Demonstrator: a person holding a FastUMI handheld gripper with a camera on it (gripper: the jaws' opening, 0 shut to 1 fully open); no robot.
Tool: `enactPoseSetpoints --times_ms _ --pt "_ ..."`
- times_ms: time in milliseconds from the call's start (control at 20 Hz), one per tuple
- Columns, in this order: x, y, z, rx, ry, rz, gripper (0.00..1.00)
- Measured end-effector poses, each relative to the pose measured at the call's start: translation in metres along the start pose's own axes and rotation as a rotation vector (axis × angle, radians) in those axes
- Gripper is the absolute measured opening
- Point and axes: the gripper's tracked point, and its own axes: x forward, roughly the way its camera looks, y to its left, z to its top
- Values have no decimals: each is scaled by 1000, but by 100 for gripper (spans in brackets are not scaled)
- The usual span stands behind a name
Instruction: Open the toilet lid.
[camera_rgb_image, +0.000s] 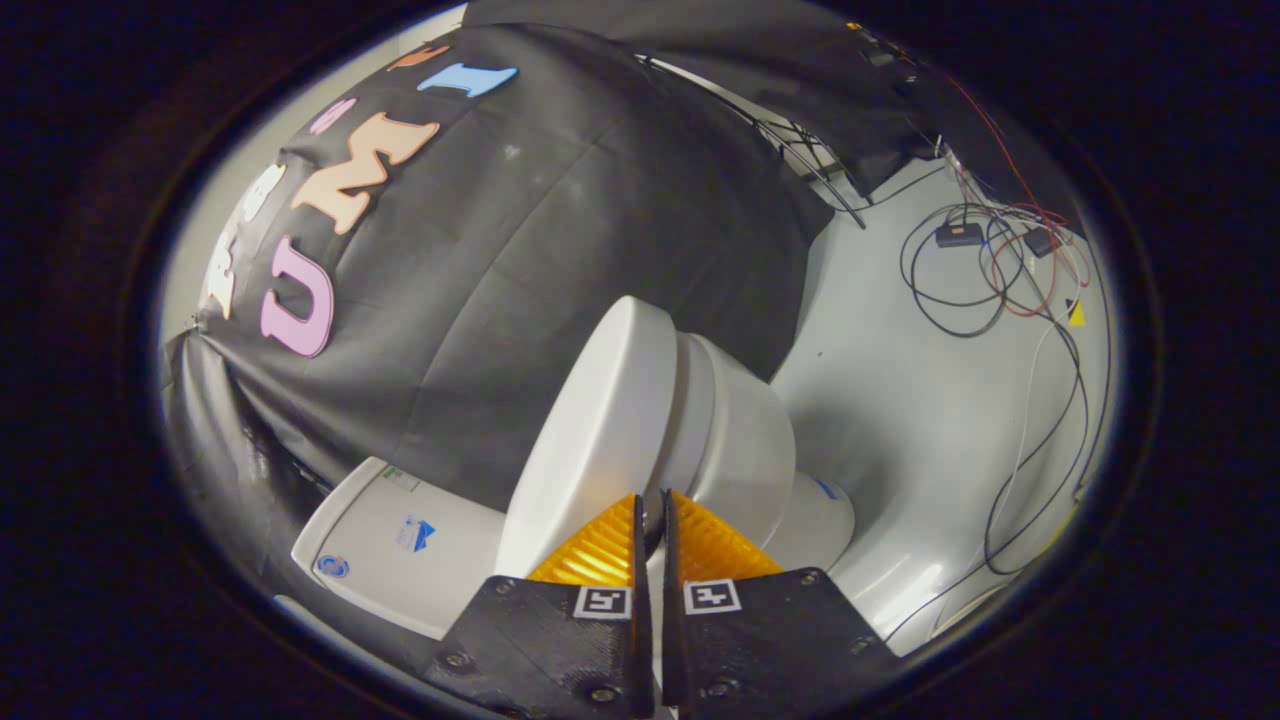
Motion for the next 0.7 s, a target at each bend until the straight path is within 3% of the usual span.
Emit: enactPoseSetpoints --times_ms 150,400,700 --pt "-3 5 3 1 -17 -26 5" --pt "-11 51 26 83 -157 15 5" --pt "-20 124 42 9 -220 31 5"
